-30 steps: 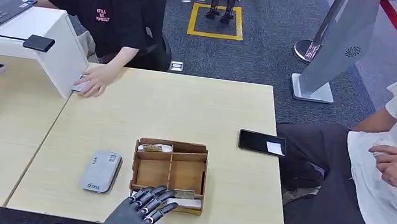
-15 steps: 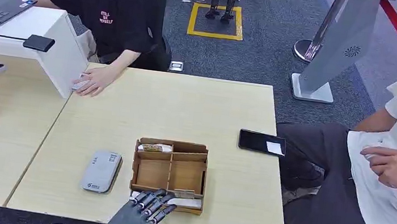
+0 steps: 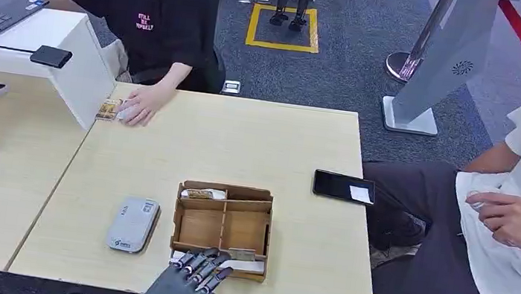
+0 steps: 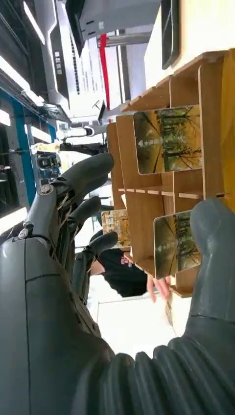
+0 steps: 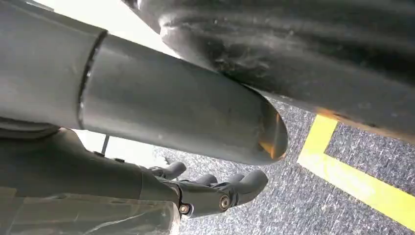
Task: Pass the card to the sensor for recognition and then transmit it.
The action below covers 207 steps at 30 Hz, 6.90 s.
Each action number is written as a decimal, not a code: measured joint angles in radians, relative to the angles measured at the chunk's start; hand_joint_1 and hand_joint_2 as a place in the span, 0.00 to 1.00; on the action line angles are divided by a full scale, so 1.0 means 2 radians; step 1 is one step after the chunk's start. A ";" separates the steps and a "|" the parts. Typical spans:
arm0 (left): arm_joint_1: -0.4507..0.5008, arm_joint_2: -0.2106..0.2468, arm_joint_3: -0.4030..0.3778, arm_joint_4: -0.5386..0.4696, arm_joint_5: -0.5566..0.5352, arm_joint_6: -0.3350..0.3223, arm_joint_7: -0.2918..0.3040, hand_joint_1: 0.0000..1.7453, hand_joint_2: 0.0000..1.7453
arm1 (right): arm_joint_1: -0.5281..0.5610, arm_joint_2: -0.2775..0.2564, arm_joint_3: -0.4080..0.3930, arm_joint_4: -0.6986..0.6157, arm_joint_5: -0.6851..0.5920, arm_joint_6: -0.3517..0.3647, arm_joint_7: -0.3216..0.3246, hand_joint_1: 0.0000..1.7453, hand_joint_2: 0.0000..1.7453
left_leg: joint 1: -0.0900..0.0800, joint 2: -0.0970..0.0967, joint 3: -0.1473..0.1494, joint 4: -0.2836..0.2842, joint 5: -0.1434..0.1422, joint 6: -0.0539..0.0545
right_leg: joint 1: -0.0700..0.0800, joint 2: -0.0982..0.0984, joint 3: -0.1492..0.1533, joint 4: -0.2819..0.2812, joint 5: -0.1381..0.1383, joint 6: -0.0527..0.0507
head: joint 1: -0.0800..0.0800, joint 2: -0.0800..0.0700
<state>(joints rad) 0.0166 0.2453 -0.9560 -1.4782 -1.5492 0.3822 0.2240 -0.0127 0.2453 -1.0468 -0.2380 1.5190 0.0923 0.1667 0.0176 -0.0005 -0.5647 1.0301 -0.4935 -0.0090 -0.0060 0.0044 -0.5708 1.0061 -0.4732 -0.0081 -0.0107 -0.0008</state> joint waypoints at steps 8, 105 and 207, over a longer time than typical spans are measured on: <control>-0.004 -0.004 0.000 0.000 -0.010 0.005 0.054 0.22 1.00 | 0.000 0.000 0.000 0.000 0.000 -0.001 0.000 0.00 0.00 | 0.000 0.000 0.000 0.000 0.000 0.000 | 0.000 0.000 0.000 0.000 0.000 0.000 | 0.000 0.000; -0.029 0.056 0.014 0.004 -0.009 -0.074 0.017 0.97 1.00 | 0.001 -0.001 0.000 0.000 0.017 0.000 0.003 0.00 0.00 | 0.000 0.000 0.000 0.000 0.000 0.000 | 0.000 0.000 0.000 0.000 0.000 0.000 | 0.000 0.000; -0.321 -0.048 0.343 0.320 0.044 0.009 0.044 0.00 0.00 | 0.001 -0.017 0.076 0.015 0.026 -0.008 0.004 0.00 0.00 | 0.000 0.000 0.000 0.000 0.002 0.000 | 0.000 0.000 -0.001 0.000 0.001 -0.001 | -0.001 0.000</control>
<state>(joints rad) -0.6260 0.1496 -0.2697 -0.8377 -1.4622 0.3993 0.3121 -0.0115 0.2121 -0.8953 -0.2079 1.5709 0.0766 0.1747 0.0177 -0.0004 -0.5655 1.0307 -0.4894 -0.0095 -0.0059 0.0051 -0.5720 1.0069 -0.4706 -0.0093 -0.0118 -0.0008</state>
